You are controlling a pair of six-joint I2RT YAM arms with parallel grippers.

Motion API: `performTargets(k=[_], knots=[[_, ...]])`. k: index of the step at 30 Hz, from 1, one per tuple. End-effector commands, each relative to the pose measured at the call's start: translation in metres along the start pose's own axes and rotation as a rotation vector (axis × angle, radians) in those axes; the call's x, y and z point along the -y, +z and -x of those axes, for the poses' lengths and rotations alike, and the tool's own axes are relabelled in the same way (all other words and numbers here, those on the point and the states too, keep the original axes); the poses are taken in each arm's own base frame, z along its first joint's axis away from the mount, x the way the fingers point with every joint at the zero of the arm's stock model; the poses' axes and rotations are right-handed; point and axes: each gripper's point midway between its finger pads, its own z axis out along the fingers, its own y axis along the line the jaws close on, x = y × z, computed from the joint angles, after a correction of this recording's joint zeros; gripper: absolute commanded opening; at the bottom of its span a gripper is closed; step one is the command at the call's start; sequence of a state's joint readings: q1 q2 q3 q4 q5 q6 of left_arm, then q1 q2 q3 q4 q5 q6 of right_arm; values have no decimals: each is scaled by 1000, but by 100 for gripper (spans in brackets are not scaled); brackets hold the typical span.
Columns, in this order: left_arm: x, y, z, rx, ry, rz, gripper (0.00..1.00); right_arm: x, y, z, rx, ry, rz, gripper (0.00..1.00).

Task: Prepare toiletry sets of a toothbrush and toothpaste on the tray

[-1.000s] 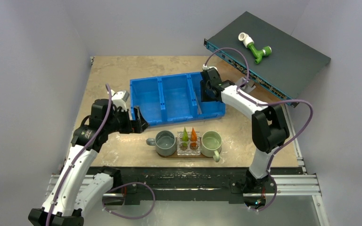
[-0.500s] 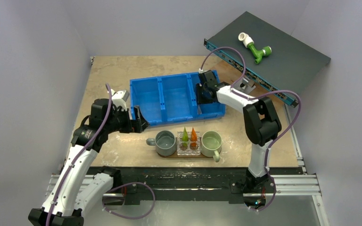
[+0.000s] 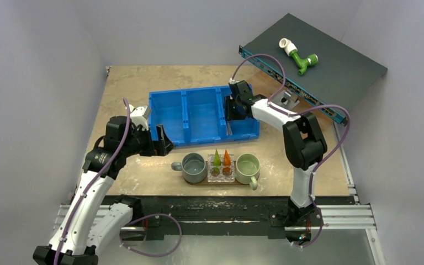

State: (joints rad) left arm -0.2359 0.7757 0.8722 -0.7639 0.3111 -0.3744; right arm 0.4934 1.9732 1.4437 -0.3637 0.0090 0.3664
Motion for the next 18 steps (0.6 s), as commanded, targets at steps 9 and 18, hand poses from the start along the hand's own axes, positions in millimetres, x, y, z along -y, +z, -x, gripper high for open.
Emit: performTargets(k=[9, 18], knots=[[7, -4, 10, 49, 37, -39, 98, -35, 20, 4, -6, -15, 10, 46], [8, -4, 11, 56, 39, -43, 98, -35, 35, -12, -40, -75, -74, 50]])
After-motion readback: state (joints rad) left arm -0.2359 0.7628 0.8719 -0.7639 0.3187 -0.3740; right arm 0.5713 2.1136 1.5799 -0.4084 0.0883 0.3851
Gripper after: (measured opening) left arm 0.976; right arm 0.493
